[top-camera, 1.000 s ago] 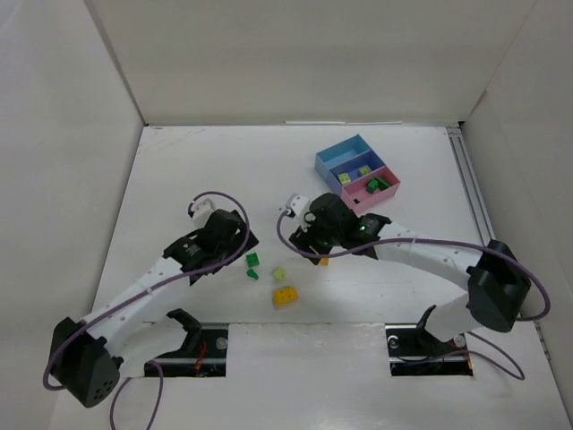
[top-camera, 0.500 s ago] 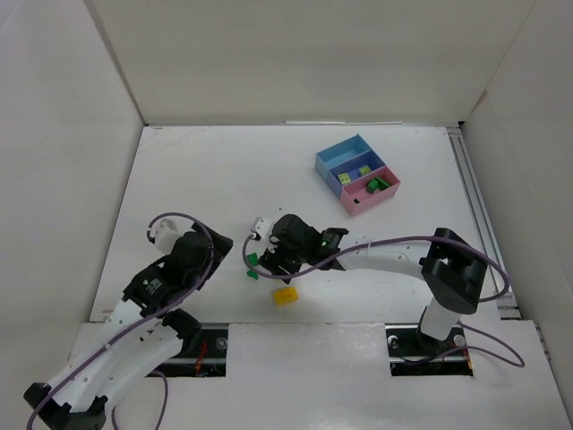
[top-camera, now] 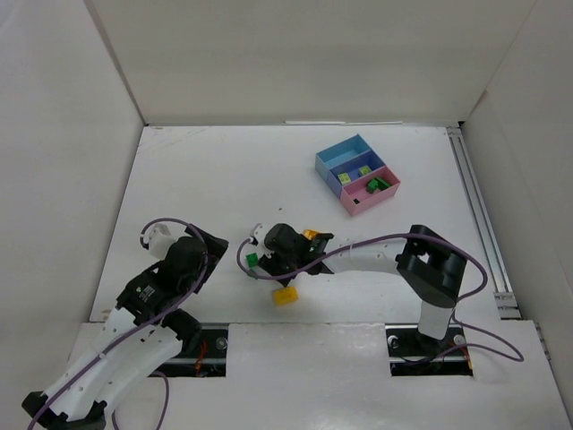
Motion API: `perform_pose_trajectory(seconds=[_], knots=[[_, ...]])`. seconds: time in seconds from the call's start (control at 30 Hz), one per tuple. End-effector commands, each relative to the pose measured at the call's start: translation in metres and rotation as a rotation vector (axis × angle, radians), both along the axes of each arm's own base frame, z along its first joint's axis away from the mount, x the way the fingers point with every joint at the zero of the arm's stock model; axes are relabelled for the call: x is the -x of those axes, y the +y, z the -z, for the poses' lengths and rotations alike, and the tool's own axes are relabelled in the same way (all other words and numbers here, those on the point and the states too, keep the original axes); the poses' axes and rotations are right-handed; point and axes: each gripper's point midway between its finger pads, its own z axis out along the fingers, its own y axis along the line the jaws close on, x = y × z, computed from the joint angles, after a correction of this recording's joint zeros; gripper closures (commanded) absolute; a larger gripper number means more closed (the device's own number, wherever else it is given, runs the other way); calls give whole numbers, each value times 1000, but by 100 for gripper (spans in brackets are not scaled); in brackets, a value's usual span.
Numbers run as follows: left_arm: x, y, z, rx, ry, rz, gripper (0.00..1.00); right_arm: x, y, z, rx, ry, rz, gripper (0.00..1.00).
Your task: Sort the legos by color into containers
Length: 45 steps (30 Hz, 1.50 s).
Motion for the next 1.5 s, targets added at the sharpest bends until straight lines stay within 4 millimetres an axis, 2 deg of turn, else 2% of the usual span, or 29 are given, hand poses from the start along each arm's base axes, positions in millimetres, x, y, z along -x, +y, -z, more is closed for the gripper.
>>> perform_pose_trajectory(seconds=[0.0,0.13,0.23,0.3,0.33,0.37,0.4,0.47,0.5,0.53,0.6,0.63,0.7,0.73,0.77,0.8,0.83,0.87,0.93,0.97,1.0,1.03,1.1,1.13,1.2,1.27,1.3,1.37,1.47], knots=[[2,4,2,-9,1,-15,0,-6,20,-15,-71,-18,20,46],[2,4,3,-16,1,-9,0,1,17,-11,-64,-6,19,65],[-1,2,0,-12,-14,-3,0,0,19,-27,-97,-22,19,72],[-2,1,4,-22,-9,3,0,-1,20,-35,-113,-30,19,72],[-4,-2,1,-13,-21,16,0,-2,19,-45,-123,-42,24,72],[-5,-3,5,-24,-15,22,0,-7,14,-48,-109,-69,50,73],[-6,-6,7,-31,-5,39,0,-14,16,-61,-115,-100,58,73],[-11,-11,5,-30,-17,60,0,-34,-3,-76,-88,-143,111,73],[-13,-13,5,-47,-19,76,0,-57,-18,-82,-92,-156,165,73],[-16,-14,9,-65,-7,84,0,-70,-30,-87,-94,-161,205,73],[-24,-20,3,-70,-29,100,0,-96,-53,-107,-130,-183,237,74],[-28,-22,3,-93,-25,117,0,-124,-82,-113,-126,-204,316,74],[-39,-25,-7,-104,-59,120,0,-152,-111,-128,-110,-254,374,74],[-44,-25,-9,-112,-64,109,0,-176,-132,-145,-119,-285,436,74],[-49,-28,-13,-137,-67,130,0,-188,-144,-154,-124,-307,465,74],[-56,-30,-19,-145,-91,132,0,-208,-166,-155,-104,-314,519,74],[-60,-31,-23,-157,-101,133,0,-208,-164,-150,-98,-305,498,74],[-66,-35,-28,-165,-106,141,0,-224,-184,-157,-97,-316,552,74],[-74,-36,-35,-186,-125,152,0,-239,-196,-150,-95,-299,569,74],[-79,-35,-38,-197,-132,151,0,-252,-208,-156,-113,-310,597,74],[-85,-34,-38,-203,-128,153,0,-257,-211,-156,-115,-310,595,73],[-90,-35,-40,-201,-139,155,0,-263,-213,-149,-104,-298,588,71],[-96,-37,-34,-199,-122,202,0,-274,-216,-153,-104,-315,591,71],[-105,-31,-36,-189,-131,183,0,-278,-215,-147,-96,-306,591,71],[-109,-32,-37,-172,-135,229,0,-283,-213,-146,-97,-307,591,71],[-115,-26,-33,-163,-132,218,0,-289,-217,-140,-84,-302,606,63],[-115,-25,-33,-171,-133,224,0,-291,-217,-142,-91,-312,607,61],[-117,-26,-32,-180,-134,231,0,-296,-216,-134,-76,-304,598,59],[-117,-26,-32,-180,-134,231,0,-296,-216,-130,-67,-293,598,42]])
